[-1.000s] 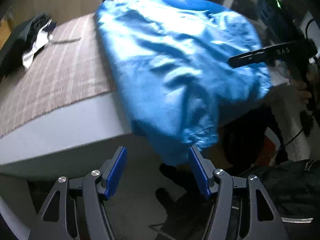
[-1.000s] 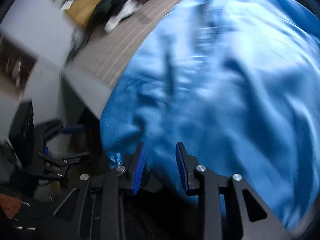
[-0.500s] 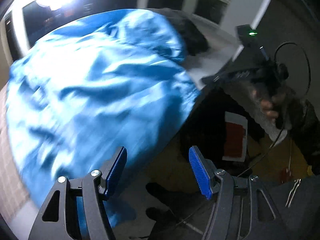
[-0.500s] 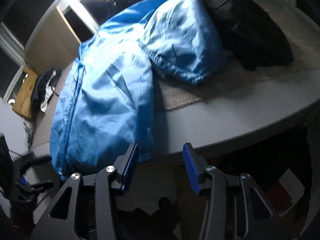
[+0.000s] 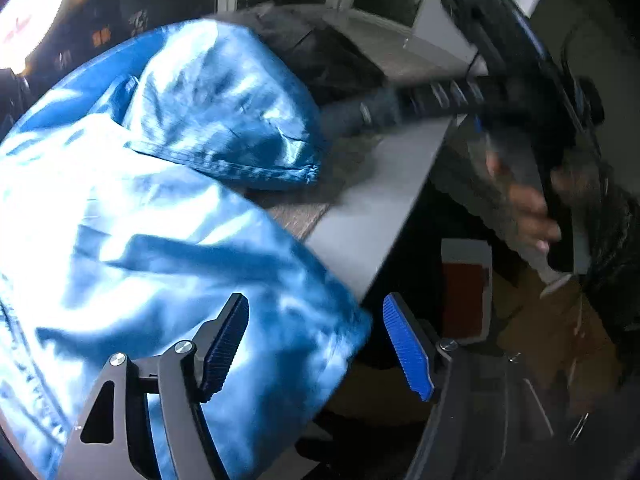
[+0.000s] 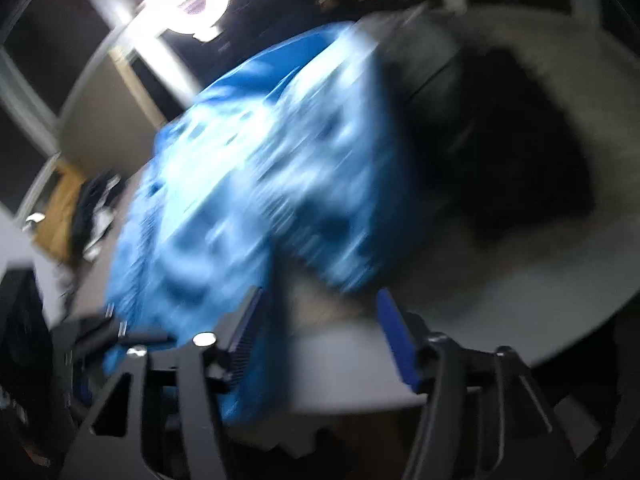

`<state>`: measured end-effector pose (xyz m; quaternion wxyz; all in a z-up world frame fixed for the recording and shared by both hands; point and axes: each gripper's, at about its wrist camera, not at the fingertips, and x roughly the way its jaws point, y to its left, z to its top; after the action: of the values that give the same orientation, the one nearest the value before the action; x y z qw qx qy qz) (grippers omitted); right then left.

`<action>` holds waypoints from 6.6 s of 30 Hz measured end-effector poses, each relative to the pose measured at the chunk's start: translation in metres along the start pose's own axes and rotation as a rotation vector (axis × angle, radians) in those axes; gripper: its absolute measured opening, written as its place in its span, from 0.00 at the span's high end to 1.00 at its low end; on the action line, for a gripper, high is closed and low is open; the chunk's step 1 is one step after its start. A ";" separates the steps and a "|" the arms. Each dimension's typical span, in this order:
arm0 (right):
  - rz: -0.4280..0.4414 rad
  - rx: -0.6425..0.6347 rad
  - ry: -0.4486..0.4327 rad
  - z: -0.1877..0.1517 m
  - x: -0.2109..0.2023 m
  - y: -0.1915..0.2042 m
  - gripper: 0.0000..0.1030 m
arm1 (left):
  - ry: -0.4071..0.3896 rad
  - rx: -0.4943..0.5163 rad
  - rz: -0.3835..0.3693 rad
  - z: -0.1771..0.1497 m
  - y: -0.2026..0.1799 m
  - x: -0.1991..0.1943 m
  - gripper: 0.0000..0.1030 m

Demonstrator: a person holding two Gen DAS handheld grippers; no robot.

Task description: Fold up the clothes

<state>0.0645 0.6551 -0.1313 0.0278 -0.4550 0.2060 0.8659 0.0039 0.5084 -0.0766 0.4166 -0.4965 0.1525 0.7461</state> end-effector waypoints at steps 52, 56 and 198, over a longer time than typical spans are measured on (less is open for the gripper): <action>0.276 -0.031 0.240 -0.059 0.008 0.100 0.45 | 0.127 0.008 0.121 -0.066 0.111 -0.057 0.33; 0.154 -0.010 0.291 -0.052 0.047 0.094 0.46 | 0.167 0.027 0.127 -0.061 0.107 -0.034 0.33; 0.415 -0.152 0.161 0.089 0.034 0.089 0.66 | -0.067 -0.301 0.332 -0.008 0.254 -0.156 0.67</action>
<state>-0.0455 0.6026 -0.0846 -0.2017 -0.4712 0.2312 0.8269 -0.1625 0.2765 0.0077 0.2141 -0.4962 0.1051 0.8348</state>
